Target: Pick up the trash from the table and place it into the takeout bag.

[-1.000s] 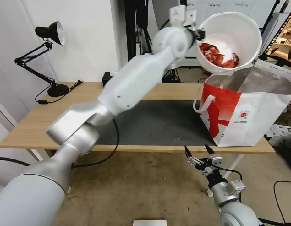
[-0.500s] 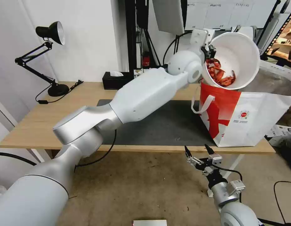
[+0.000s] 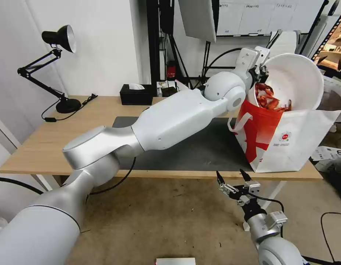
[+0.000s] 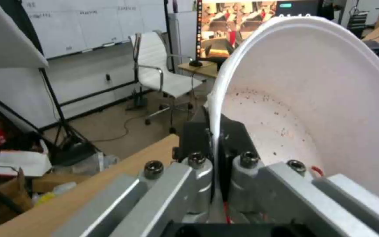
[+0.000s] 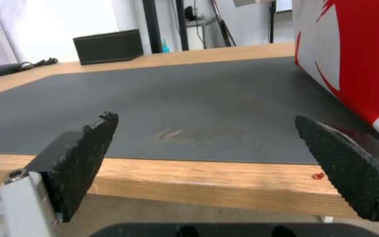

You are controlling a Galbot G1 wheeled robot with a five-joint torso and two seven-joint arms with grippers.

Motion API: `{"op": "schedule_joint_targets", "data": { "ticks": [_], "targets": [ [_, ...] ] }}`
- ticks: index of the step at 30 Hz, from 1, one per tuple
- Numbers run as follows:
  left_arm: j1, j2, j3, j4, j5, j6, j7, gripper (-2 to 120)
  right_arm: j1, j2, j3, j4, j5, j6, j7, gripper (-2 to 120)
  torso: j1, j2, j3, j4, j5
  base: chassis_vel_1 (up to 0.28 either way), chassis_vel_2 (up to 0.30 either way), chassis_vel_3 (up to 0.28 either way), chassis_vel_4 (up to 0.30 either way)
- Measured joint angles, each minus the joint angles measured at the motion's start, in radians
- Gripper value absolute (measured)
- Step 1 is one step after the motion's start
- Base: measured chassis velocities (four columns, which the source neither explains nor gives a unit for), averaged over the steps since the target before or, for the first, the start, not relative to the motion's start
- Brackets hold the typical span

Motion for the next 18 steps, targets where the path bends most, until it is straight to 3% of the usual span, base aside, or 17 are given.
{"op": "schedule_joint_targets", "data": {
  "ticks": [18],
  "targets": [
    [0.029,0.0,0.04,-0.009,-0.081,0.004,0.006,0,0.0,0.0,0.0,0.0,0.0,0.0,0.0,100,0.0,0.0,0.0,-0.0001,-0.0001,0.0,0.0,0.0,0.0]
  ]
}}
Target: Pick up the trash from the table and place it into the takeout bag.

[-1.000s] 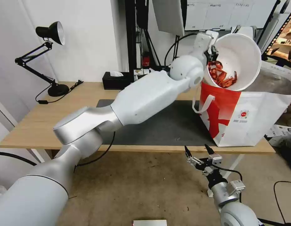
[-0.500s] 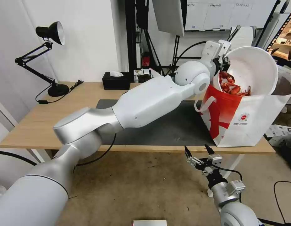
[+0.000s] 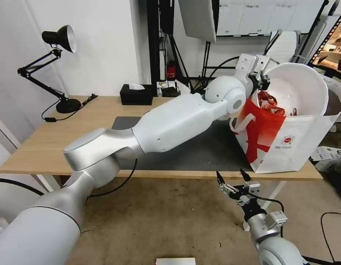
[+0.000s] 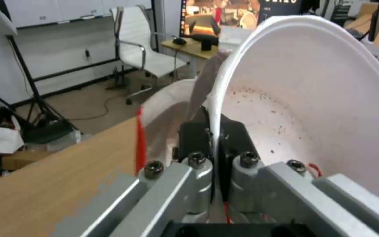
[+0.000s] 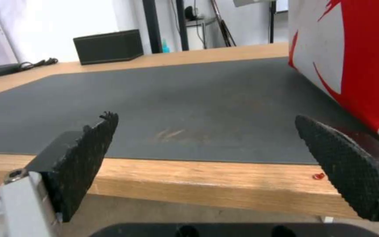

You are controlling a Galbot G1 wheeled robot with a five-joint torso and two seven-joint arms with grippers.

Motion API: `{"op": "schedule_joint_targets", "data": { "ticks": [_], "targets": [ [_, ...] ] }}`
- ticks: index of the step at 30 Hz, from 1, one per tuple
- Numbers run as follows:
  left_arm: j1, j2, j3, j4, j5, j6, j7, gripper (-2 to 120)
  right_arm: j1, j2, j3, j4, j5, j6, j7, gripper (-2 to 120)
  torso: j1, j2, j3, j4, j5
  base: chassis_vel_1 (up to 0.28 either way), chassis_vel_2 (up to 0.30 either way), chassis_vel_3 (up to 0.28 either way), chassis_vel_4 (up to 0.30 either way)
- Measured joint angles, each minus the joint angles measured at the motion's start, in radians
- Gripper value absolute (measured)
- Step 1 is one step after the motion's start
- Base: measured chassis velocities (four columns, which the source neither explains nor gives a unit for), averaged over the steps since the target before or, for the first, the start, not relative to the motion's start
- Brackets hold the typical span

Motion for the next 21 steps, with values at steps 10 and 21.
{"op": "schedule_joint_targets", "data": {
  "ticks": [10,21],
  "targets": [
    [0.026,0.0,0.038,0.025,0.006,-0.002,0.018,0,0.0,0.0,0.0,0.0,0.0,0.0,0.0,100,0.0,0.0,0.0,0.0001,0.0,0.0,0.0,0.0,0.0],
    [0.037,0.001,0.032,0.009,0.007,-0.002,0.023,36,0.0,0.0,0.0,0.0,0.0,0.0,0.0,100,0.0,0.0,0.0,0.0001,0.0,0.0,0.0,0.0,0.0]
  ]
}}
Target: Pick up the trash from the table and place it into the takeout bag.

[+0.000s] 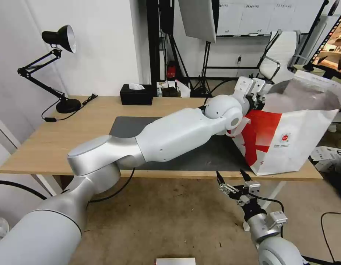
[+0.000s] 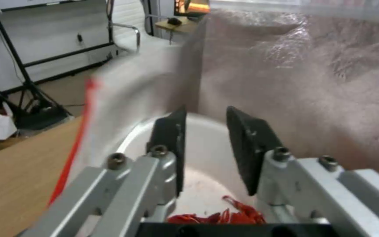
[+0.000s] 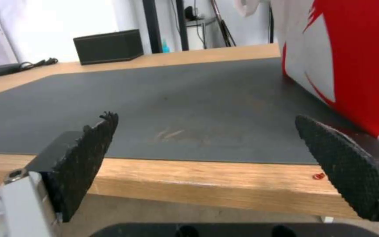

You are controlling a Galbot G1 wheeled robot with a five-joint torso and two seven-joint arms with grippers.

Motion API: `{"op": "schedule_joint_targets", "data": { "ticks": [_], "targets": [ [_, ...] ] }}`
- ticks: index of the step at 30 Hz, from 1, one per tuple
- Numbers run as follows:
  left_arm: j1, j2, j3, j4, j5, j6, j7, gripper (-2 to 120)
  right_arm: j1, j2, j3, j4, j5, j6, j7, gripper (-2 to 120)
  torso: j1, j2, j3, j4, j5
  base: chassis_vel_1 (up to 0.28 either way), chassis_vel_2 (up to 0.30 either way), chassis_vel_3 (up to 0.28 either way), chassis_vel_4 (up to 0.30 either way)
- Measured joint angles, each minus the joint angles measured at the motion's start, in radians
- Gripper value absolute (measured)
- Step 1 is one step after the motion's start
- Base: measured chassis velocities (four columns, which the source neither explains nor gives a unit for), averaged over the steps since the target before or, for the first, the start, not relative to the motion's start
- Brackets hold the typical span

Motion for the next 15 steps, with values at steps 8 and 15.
{"op": "schedule_joint_targets", "data": {
  "ticks": [8,15],
  "targets": [
    [0.001,0.006,-0.073,-0.082,-0.003,-0.023,-0.036,66,0.0,0.0,0.0,0.0,0.0,0.0,0.0,100,0.0,0.0,0.0,-0.0002,0.0,0.0,0.0,0.0,0.0],
    [0.014,0.094,-0.134,-0.206,-0.001,-0.062,-0.09,87,0.0,0.0,0.0,0.0,0.0,0.0,0.0,100,0.0,0.0,0.0,-0.0003,-0.0001,0.0,0.0,0.0,0.0]
  ]
}}
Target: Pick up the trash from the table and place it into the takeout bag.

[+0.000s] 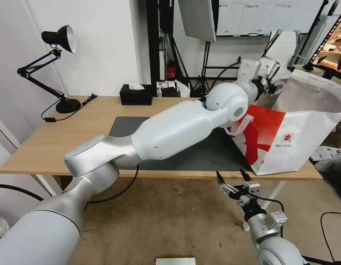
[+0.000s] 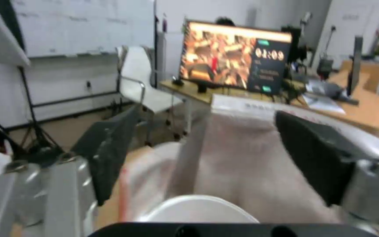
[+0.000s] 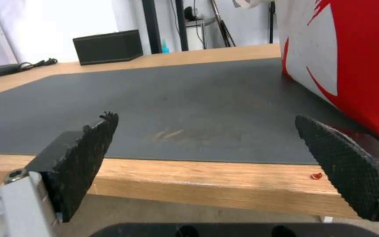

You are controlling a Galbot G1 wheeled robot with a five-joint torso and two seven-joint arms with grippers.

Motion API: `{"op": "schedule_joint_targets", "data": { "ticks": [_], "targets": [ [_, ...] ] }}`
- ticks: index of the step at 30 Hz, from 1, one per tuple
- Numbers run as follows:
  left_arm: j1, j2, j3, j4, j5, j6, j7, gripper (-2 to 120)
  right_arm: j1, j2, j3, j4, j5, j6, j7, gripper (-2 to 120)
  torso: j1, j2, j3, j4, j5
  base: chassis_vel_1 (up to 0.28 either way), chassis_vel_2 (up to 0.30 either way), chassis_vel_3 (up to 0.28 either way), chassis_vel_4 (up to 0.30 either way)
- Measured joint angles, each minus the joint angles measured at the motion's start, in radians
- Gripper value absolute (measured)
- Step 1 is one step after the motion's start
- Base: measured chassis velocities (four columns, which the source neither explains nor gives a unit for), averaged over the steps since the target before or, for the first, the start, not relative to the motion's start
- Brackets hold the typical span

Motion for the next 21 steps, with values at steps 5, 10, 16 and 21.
{"op": "schedule_joint_targets", "data": {
  "ticks": [5,10,16,21],
  "targets": [
    [0.053,0.167,-0.016,-0.108,0.063,-0.068,-0.001,99,0.0,0.0,0.0,0.0,0.0,0.0,0.0,100,0.0,0.0,0.0,0.0005,-0.0004,0.0,0.0,0.0,0.0],
    [0.241,0.334,-0.097,-0.265,0.171,-0.126,0.026,100,0.0,0.0,0.0,0.0,0.0,0.0,0.0,100,0.0,0.0,0.0,0.0002,-0.0004,0.0,0.0,0.0,0.0],
    [0.459,0.487,-0.228,-0.431,0.302,-0.143,0.041,100,0.0,0.0,0.0,0.0,0.0,0.0,0.0,100,0.0,0.0,0.0,0.0002,-0.0003,0.0,0.0,0.0,0.0],
    [0.765,0.596,-0.419,-0.563,0.405,-0.148,0.049,100,0.0,0.0,0.0,0.0,0.0,0.0,0.0,100,0.0,0.0,0.0,0.0008,-0.0007,0.0,0.0,0.0,0.0]
  ]
}}
